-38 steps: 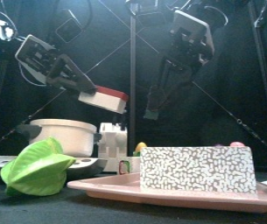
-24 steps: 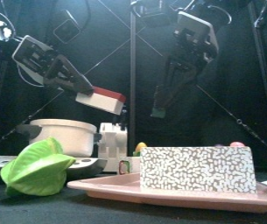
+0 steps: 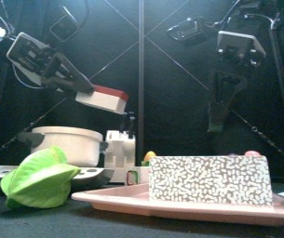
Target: Place seaweed in bowl
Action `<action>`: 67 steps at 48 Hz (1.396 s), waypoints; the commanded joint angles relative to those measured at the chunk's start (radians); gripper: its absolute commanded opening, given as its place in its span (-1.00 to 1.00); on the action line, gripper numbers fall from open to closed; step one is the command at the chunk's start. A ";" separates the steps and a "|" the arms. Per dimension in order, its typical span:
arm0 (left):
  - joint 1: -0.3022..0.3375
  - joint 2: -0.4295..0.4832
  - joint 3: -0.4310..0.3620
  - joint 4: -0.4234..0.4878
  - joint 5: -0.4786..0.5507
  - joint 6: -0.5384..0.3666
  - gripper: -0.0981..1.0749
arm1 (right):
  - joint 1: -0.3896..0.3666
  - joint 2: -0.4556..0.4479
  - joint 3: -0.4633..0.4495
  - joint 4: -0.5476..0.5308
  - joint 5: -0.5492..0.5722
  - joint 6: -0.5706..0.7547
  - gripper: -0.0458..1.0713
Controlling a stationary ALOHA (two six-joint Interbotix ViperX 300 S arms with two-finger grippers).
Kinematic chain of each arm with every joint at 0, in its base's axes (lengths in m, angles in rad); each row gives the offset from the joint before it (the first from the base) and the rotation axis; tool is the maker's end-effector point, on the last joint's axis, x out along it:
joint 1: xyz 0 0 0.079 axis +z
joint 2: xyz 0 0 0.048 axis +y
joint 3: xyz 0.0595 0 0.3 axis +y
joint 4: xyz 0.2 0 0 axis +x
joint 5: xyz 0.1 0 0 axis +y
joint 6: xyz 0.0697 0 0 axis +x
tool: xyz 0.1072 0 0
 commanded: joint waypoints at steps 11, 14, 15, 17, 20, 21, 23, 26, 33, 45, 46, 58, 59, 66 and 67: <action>0.000 -0.025 -0.003 -0.002 -0.011 0.000 0.34 | -0.089 -0.146 0.114 -0.075 0.060 0.158 0.37; 0.002 -0.025 -0.002 -0.002 -0.011 0.000 0.34 | -0.123 -0.176 0.152 -0.089 0.043 0.199 0.37; 0.002 -0.025 -0.002 -0.002 -0.011 0.000 0.34 | -0.133 -0.187 0.163 -0.092 0.034 0.210 0.37; 0.003 -0.026 -0.002 -0.002 -0.011 0.000 0.34 | -0.160 -0.209 0.192 -0.100 0.011 0.233 0.37; 0.005 -0.026 -0.002 -0.002 -0.011 0.000 0.34 | -0.186 -0.232 0.219 -0.118 -0.026 0.255 0.37; 0.006 -0.025 -0.002 -0.002 -0.011 0.000 0.34 | -0.193 -0.236 0.225 -0.124 -0.038 0.256 0.37; 0.006 -0.026 -0.002 -0.002 -0.011 0.000 0.34 | -0.212 -0.250 0.238 -0.135 -0.067 0.258 0.37; 0.008 -0.026 0.000 -0.002 -0.011 0.000 0.34 | -0.239 -0.255 0.247 -0.141 -0.098 0.256 0.37; 0.008 -0.026 -0.002 -0.002 -0.011 0.000 0.34 | -0.311 -0.249 0.256 -0.150 -0.144 0.253 0.37; 0.008 -0.026 0.000 -0.002 -0.011 0.000 0.34 | -0.423 -0.233 0.301 -0.206 -0.259 0.256 0.39; 0.008 -0.026 0.000 -0.002 -0.011 0.000 0.34 | -0.434 -0.232 0.304 -0.206 -0.267 0.256 0.39; 0.008 -0.037 0.002 -0.002 -0.011 -0.002 0.34 | -0.531 -0.204 0.331 -0.186 -0.342 0.256 0.40; 0.008 -0.038 0.003 -0.002 -0.011 -0.002 0.34 | -0.537 -0.202 0.334 -0.186 -0.347 0.256 0.40; 0.008 -0.054 0.011 -0.003 -0.011 -0.002 0.34 | -0.566 -0.186 0.337 -0.186 -0.370 0.256 0.40; 0.008 -0.055 0.012 -0.003 -0.011 -0.002 0.34 | -0.568 -0.184 0.336 -0.186 -0.373 0.256 0.40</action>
